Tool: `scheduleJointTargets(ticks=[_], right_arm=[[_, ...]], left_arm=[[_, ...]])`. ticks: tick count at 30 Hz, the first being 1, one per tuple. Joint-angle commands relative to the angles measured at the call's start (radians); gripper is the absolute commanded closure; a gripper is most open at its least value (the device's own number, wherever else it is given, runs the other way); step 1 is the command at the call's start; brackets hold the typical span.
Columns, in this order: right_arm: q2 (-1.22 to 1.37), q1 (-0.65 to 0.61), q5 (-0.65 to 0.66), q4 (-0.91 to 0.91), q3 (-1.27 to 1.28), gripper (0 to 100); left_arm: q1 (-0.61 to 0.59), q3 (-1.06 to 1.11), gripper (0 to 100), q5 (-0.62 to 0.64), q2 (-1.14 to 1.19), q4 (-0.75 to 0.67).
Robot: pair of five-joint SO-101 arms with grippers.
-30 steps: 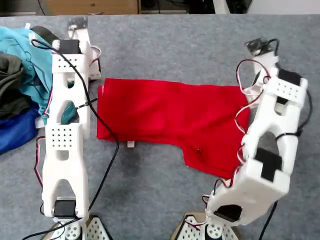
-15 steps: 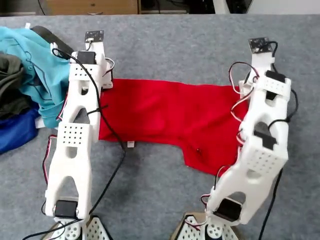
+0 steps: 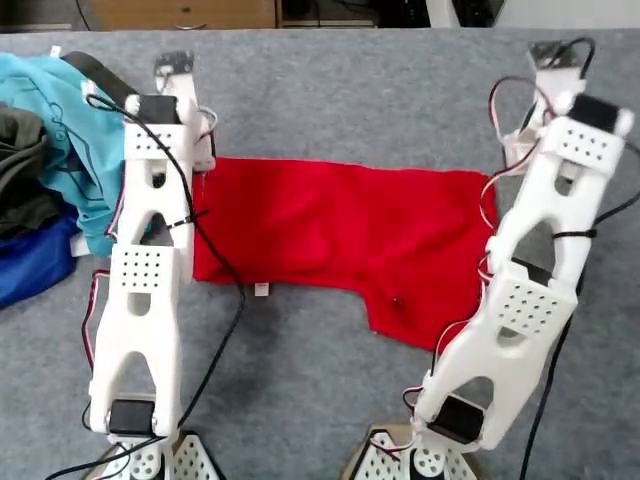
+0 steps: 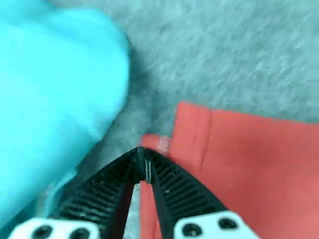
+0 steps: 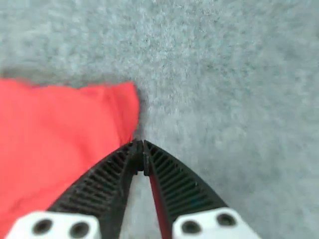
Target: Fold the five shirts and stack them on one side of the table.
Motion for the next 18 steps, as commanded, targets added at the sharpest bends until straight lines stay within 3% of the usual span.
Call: scheduleJointTargets(ticks=[1, 4, 11, 18], right_arm=[[-0.010, -0.002, 0.061, 0.172, -0.239, 99.5], [-0.067, 0.028, 0.083, 0.169, -0.193, 99.7], [-0.312, 0.058, 0.249, 0.104, 0.321, 99.7], [-0.364, 0.047, 0.267, -0.305, 0.779, 99.7]], left_arm=[[-0.008, -0.029, 98, 0.002, -0.154, 0.025], [0.008, 0.147, 98, 0.002, -0.283, 0.025], [0.101, 0.824, 98, -0.063, -0.717, 0.009], [0.117, 1.309, 98, -0.091, -0.765, -0.310]])
